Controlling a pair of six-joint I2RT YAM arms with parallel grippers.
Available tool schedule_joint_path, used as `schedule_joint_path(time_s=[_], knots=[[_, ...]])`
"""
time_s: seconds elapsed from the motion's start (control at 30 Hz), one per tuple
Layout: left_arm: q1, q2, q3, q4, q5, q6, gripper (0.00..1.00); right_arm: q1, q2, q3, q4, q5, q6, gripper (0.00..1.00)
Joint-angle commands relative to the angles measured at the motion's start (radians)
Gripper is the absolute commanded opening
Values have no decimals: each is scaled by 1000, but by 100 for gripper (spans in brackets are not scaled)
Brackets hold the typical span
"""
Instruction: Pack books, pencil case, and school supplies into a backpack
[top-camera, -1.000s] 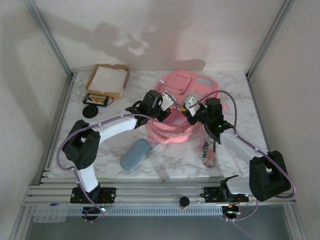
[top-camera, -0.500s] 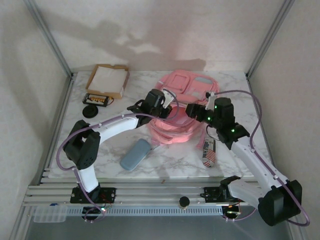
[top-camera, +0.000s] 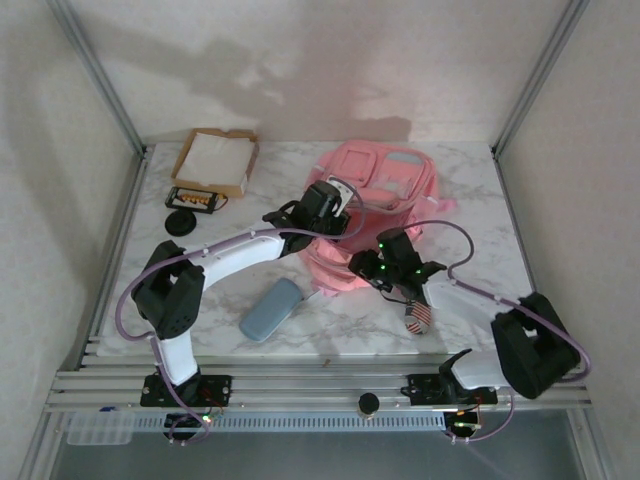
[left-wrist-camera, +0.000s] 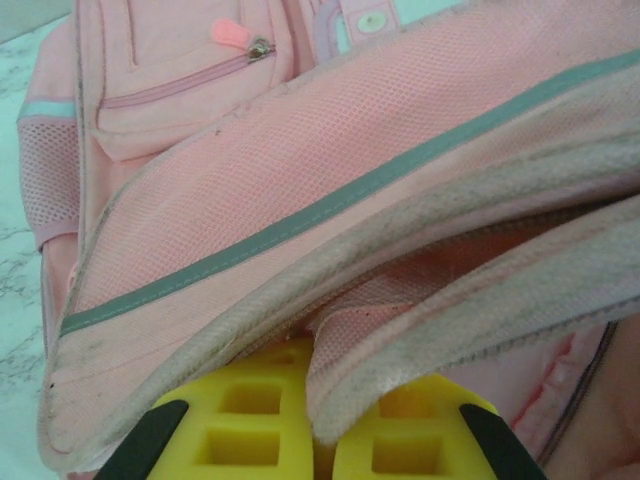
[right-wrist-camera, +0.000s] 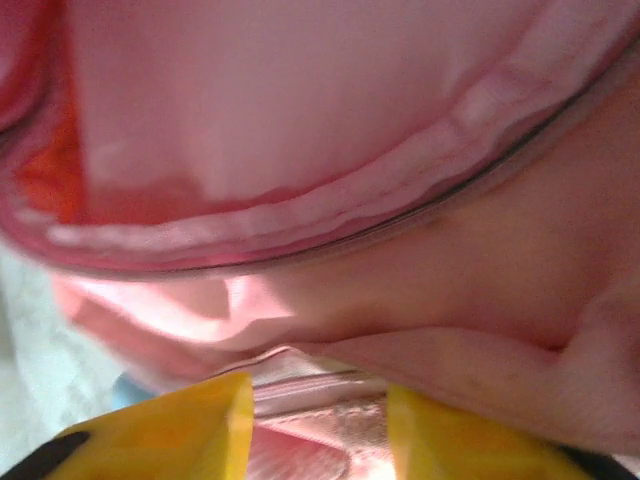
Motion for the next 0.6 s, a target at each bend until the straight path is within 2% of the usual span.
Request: schedule_joint_path(time_s=[0.0,0.07,0.2,0.33,0.43,0.53,0.57], knots=[[2,-61,57,-63,-133,-62,0,-58,77,-24,35,76,-60,29],[4,-69,76,-92,-190,-58,0,-105,123,-16,38,86,-96,21],[4,-66,149,-199,-266,-61,0,-168,203,50,12,132,-204,11],[8,-58,219,-308,-365,-79,0,-253,273,142,-48,169,-296,4],[12,-36,289,-390,-406,-110,0,-303,315,215,-62,187,-353,3],[5,13,363,-431,-309,-136,0,-302,332,268,-44,159,-411,3],[0,28,371,-418,-277,-147,0,-299,322,267,-20,103,-415,5]])
